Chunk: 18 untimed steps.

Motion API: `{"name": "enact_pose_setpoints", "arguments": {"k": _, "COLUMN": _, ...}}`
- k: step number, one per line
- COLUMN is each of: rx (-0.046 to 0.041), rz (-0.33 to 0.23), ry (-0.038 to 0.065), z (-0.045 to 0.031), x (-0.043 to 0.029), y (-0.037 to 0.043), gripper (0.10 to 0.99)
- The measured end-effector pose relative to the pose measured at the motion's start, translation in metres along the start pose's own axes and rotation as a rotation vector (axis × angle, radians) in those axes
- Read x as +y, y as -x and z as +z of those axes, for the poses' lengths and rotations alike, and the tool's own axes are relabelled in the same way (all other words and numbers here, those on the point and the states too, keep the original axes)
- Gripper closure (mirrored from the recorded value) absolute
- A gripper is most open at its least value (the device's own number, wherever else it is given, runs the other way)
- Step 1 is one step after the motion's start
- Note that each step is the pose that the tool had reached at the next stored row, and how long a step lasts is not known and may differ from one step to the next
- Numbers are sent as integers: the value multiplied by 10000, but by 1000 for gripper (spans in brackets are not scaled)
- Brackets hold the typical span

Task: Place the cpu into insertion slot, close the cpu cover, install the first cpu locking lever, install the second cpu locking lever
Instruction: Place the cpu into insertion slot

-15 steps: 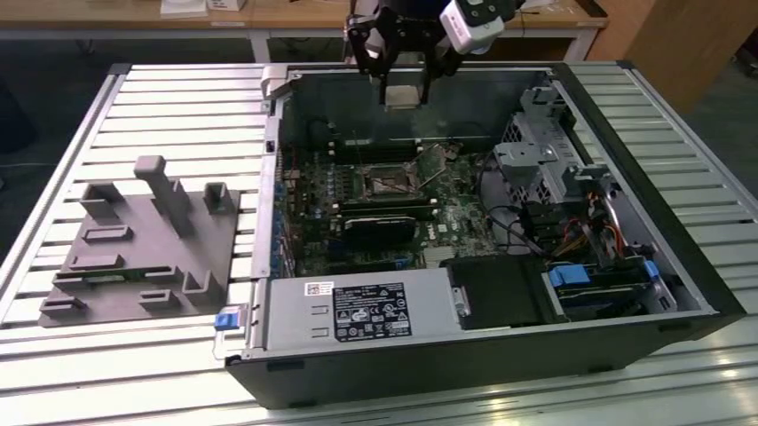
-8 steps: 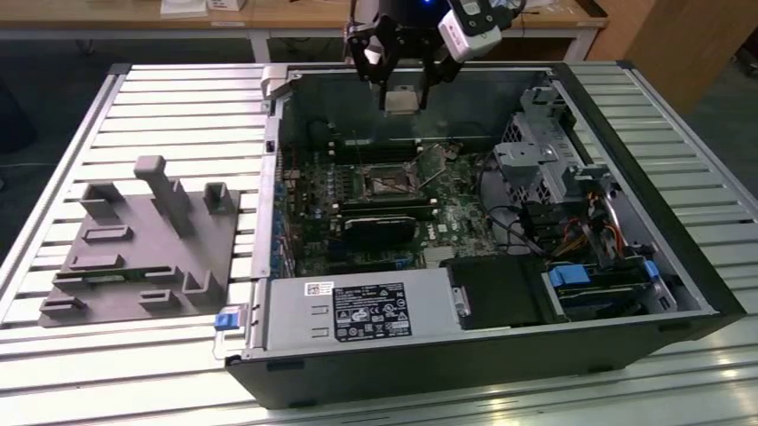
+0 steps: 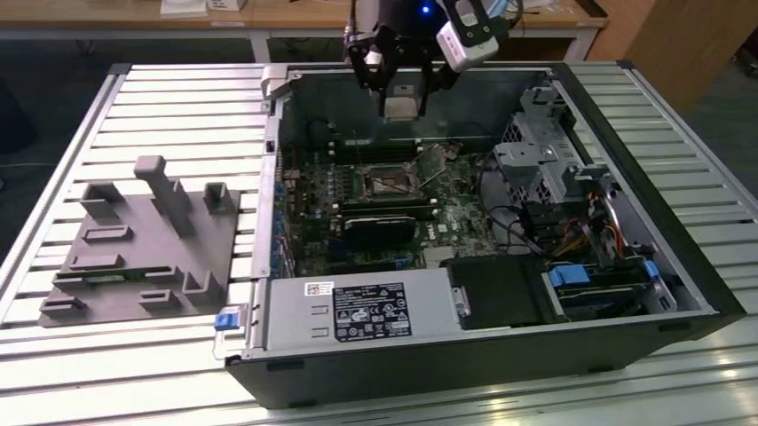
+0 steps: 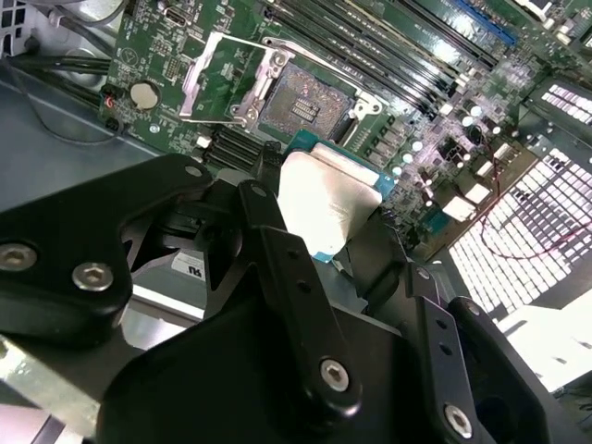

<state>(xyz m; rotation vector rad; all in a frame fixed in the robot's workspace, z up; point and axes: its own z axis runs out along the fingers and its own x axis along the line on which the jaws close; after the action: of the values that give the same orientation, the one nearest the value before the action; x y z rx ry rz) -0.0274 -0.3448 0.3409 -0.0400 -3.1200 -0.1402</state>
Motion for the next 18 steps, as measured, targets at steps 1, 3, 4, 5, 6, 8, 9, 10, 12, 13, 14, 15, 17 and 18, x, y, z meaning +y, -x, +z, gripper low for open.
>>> {"name": "enact_pose_setpoints", "arguments": {"k": 1, "rx": 0, "rz": 0, "ry": -1, "z": 11, "x": -1, "y": 0, "gripper": 549}}
{"name": "enact_pose_setpoints", "arguments": {"k": 3, "rx": 0, "rz": 0, "ry": -1, "z": 33, "x": -3, "y": 1, "gripper": 549}}
{"name": "enact_pose_setpoints", "arguments": {"k": 4, "rx": 0, "rz": 0, "ry": -1, "z": 44, "x": -4, "y": 1, "gripper": 549}}
{"name": "enact_pose_setpoints", "arguments": {"k": 5, "rx": 1, "rz": 0, "ry": -2, "z": 54, "x": -5, "y": 1, "gripper": 549}}
{"name": "enact_pose_setpoints", "arguments": {"k": 6, "rx": 0, "rz": 0, "ry": -1, "z": 64, "x": -6, "y": 1, "gripper": 549}}
{"name": "enact_pose_setpoints", "arguments": {"k": 8, "rx": 0, "rz": 0, "ry": -1, "z": 87, "x": -8, "y": 2, "gripper": 549}}
{"name": "enact_pose_setpoints", "arguments": {"k": 9, "rx": 0, "rz": 0, "ry": -2, "z": 99, "x": -9, "y": 2, "gripper": 549}}
{"name": "enact_pose_setpoints", "arguments": {"k": 10, "rx": 0, "rz": 0, "ry": -2, "z": 110, "x": -10, "y": 2, "gripper": 549}}
{"name": "enact_pose_setpoints", "arguments": {"k": 12, "rx": 1, "rz": 0, "ry": -1, "z": 132, "x": -12, "y": 2, "gripper": 549}}
{"name": "enact_pose_setpoints", "arguments": {"k": 13, "rx": 0, "rz": 0, "ry": -1, "z": 143, "x": -13, "y": 3, "gripper": 549}}
{"name": "enact_pose_setpoints", "arguments": {"k": 14, "rx": 0, "rz": 0, "ry": -1, "z": 154, "x": -14, "y": 3, "gripper": 549}}
{"name": "enact_pose_setpoints", "arguments": {"k": 15, "rx": 0, "rz": 0, "ry": -2, "z": 166, "x": -15, "y": 3, "gripper": 549}}
{"name": "enact_pose_setpoints", "arguments": {"k": 17, "rx": 1, "rz": 0, "ry": -2, "z": 187, "x": -17, "y": 4, "gripper": 549}}
{"name": "enact_pose_setpoints", "arguments": {"k": 18, "rx": 0, "rz": 0, "ry": -1, "z": 198, "x": -18, "y": 4, "gripper": 549}}
